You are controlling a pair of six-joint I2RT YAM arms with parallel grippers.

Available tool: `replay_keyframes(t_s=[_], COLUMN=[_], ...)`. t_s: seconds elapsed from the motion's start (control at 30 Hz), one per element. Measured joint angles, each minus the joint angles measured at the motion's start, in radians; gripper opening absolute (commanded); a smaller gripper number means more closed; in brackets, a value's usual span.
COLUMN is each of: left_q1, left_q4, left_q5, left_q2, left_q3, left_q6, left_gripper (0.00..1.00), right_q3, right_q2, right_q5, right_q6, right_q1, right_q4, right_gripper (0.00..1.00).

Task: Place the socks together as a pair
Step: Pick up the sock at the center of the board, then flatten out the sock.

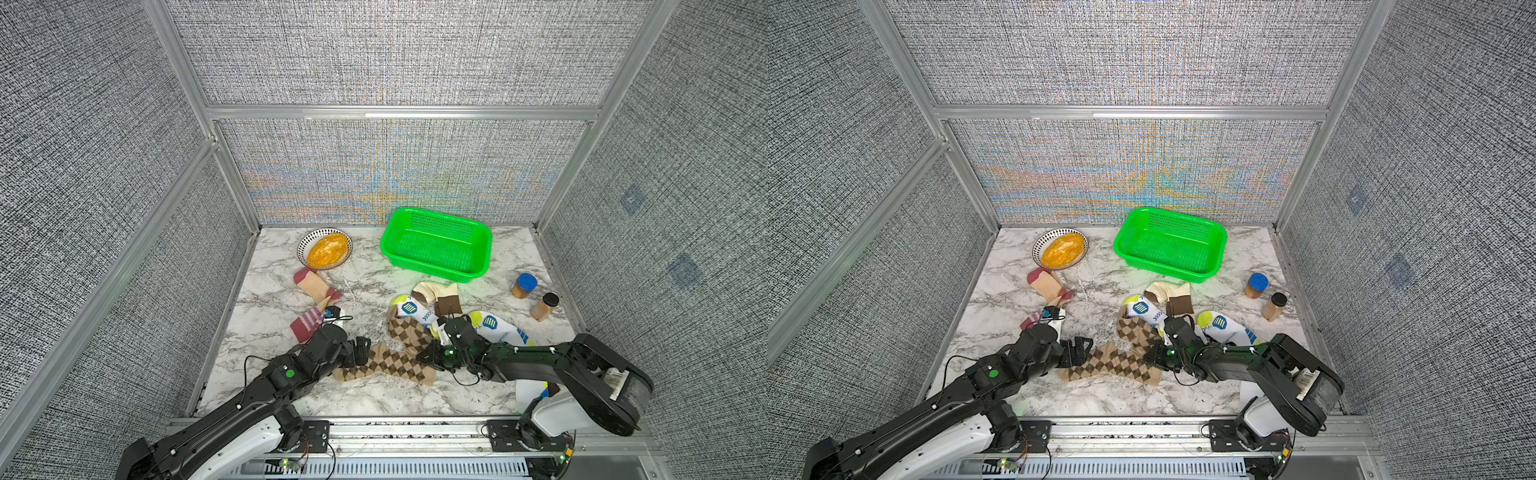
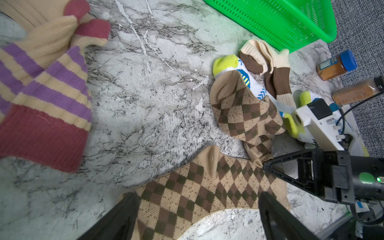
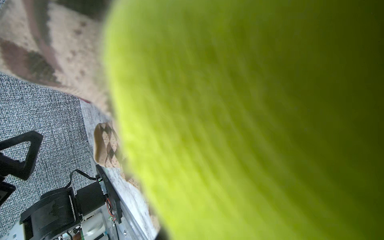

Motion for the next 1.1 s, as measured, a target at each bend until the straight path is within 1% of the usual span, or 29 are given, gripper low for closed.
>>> replay_keyframes(t_s=[0.03,0.07,0.27,0.37,0.47,0.6,0.7,0.87,1.1], left_q1=[0.0,0.0,0.0,0.0,0.0,0.0,0.0,0.0,0.0], left_q4=[0.0,0.0,0.0,0.0,0.0,-0.012,-0.043,-0.119,-0.283], left_q5=[0.0,0.0,0.0,0.0,0.0,-0.003,-0.018,-0.056,-0.153], left_q2=[0.001,0.001,0.006,0.004,0.001,-0.004,-0.014,-0.06,-0.163], left_q3=[-0.001,-0.002,-0.002,-0.002,0.003,0.041,0.093,0.202,0.328], left_q6=[0.0,0.0,0.0,0.0,0.001,0.013,0.027,0.062,0.099], left_gripper=[0.92,0.92,0.92,0.92,0.92,0.92,0.92,0.93,0.92], right_q3=[-0.001,-0.001,0.018,0.058,0.138,0.288,0.428,0.681,1.038], right_q2=[-0.002,-0.003,-0.043,-0.102,-0.165,-0.194,-0.179,-0.089,0.09], right_q5=[0.005,0.009,0.027,0.045,0.062,0.05,0.027,-0.026,-0.112], right_q6=[0.0,-0.002,-0.015,-0.043,-0.092,-0.166,-0.222,-0.31,-0.394], right_q1=[-0.001,-0.001,-0.001,0.0,0.004,0.017,0.033,0.058,0.123], right_q4=[-0.002,-0.006,-0.047,-0.101,-0.17,-0.265,-0.342,-0.423,-0.542], right_gripper=[0.01,0.0,0.0,0.0,0.0,0.0,0.0,0.0,0.0])
